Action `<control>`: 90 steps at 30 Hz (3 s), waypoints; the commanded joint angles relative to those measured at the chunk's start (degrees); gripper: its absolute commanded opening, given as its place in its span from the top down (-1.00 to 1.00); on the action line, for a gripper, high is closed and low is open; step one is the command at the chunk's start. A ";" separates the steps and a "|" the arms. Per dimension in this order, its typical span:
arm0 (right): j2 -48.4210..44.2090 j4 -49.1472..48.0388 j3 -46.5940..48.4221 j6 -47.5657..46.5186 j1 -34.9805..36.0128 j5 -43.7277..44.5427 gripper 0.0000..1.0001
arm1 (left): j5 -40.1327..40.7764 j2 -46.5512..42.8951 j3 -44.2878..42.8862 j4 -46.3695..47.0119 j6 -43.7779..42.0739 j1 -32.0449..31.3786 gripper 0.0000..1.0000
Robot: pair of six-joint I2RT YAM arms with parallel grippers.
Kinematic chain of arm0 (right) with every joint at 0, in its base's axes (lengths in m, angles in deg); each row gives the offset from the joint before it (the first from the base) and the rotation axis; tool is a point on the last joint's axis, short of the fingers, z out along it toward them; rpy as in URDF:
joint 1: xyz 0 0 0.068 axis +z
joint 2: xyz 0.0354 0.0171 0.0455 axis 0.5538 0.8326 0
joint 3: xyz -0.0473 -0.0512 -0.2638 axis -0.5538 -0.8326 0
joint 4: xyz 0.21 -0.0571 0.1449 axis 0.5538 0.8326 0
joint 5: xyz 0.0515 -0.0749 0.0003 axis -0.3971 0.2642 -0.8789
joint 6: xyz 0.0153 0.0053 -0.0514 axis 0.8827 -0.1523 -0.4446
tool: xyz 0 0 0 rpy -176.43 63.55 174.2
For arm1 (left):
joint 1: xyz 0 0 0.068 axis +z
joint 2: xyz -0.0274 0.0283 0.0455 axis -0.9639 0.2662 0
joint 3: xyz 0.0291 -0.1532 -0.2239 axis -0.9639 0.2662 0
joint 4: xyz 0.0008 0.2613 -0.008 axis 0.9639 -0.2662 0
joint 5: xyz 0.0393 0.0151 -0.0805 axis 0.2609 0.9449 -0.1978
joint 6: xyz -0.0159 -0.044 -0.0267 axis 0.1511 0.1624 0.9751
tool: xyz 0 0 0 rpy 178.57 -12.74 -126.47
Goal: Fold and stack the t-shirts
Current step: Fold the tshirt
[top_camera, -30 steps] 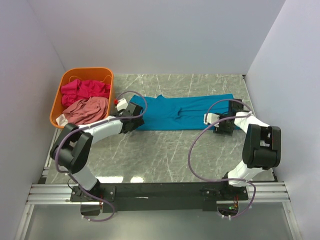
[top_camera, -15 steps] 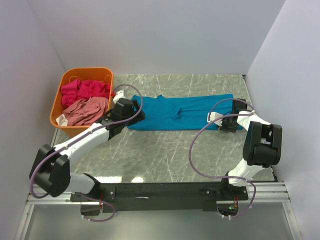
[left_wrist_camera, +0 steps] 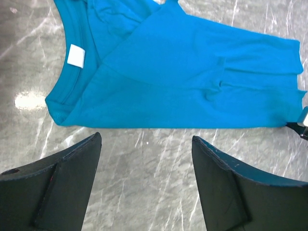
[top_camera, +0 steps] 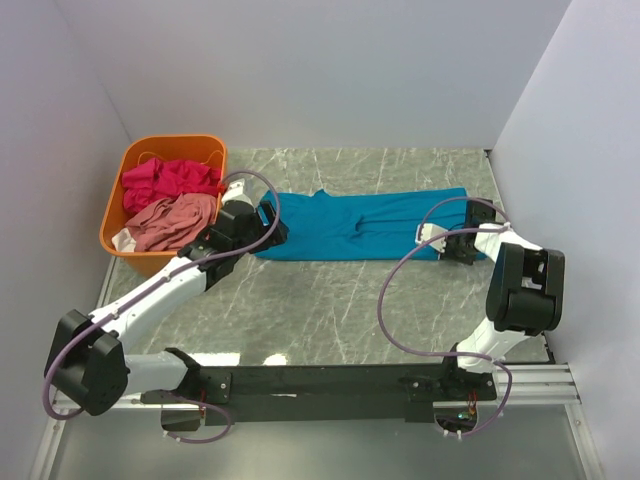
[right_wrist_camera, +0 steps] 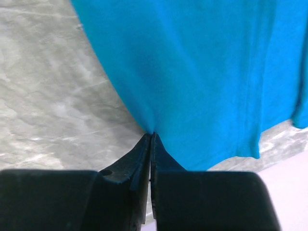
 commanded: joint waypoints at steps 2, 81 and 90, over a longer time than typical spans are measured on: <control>-4.18 0.32 -3.46 -0.36 -0.82 -0.13 0.91 | -2.35 -2.91 1.24 2.60 -1.87 0.11 -0.62; 49.60 21.52 77.74 87.34 23.53 -19.30 0.99 | -12.20 -26.20 19.44 4.88 3.13 4.85 -0.75; 47.41 14.31 75.82 97.88 14.14 -15.96 1.00 | -14.30 -21.55 18.74 8.57 3.66 4.77 -0.75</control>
